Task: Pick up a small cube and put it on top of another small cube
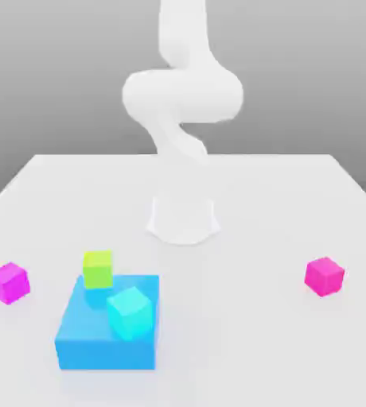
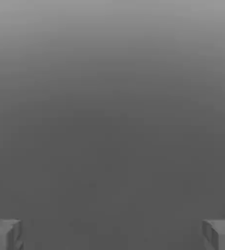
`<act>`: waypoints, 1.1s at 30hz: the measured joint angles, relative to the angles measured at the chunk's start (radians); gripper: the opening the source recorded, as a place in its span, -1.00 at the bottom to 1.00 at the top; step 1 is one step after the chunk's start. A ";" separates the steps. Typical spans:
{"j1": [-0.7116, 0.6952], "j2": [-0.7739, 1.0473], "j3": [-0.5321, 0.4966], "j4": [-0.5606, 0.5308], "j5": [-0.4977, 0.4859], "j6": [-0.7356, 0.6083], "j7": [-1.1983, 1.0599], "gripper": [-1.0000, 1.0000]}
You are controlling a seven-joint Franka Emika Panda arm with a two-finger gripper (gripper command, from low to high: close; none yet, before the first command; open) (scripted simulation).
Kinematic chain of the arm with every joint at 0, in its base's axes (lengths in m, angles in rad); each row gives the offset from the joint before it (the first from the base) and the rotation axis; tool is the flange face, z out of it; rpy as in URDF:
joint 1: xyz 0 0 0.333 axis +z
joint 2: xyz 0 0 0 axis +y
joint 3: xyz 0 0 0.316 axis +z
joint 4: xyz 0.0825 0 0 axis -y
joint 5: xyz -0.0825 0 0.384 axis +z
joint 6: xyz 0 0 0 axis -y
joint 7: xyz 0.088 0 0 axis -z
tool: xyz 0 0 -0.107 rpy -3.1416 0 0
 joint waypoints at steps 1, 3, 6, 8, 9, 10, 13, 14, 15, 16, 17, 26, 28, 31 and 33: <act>0.004 0.037 0.037 -0.024 -0.006 0.025 0.026 0.00; 0.014 0.105 0.103 -0.069 -0.018 0.070 0.074 0.00; 0.028 0.204 0.195 -0.134 -0.034 0.135 0.143 0.00; 0.039 0.270 0.253 -0.176 -0.045 0.178 0.188 0.00; 0.045 0.303 0.281 -0.198 -0.051 0.200 0.210 0.00; 0.052 0.336 0.309 -0.219 -0.056 0.221 0.233 0.00; 0.077 0.434 0.385 -0.283 -0.072 0.286 0.301 0.00; 0.087 0.467 0.409 -0.305 -0.077 0.307 0.323 0.00; 0.098 0.499 0.431 -0.326 -0.080 0.329 0.344 0.00; 0.111 0.531 0.453 -0.347 -0.083 0.350 0.364 0.00; 0.124 0.562 0.474 -0.369 -0.083 0.372 0.383 0.00; 0.290 0.773 0.524 -0.480 -0.084 0.532 0.500 0.00; 0.305 0.804 0.489 -0.471 -0.142 0.552 0.545 0.00; 0.354 0.853 0.418 -0.457 -0.240 0.583 0.619 0.00; 0.393 0.886 0.363 -0.448 -0.310 0.605 0.670 0.00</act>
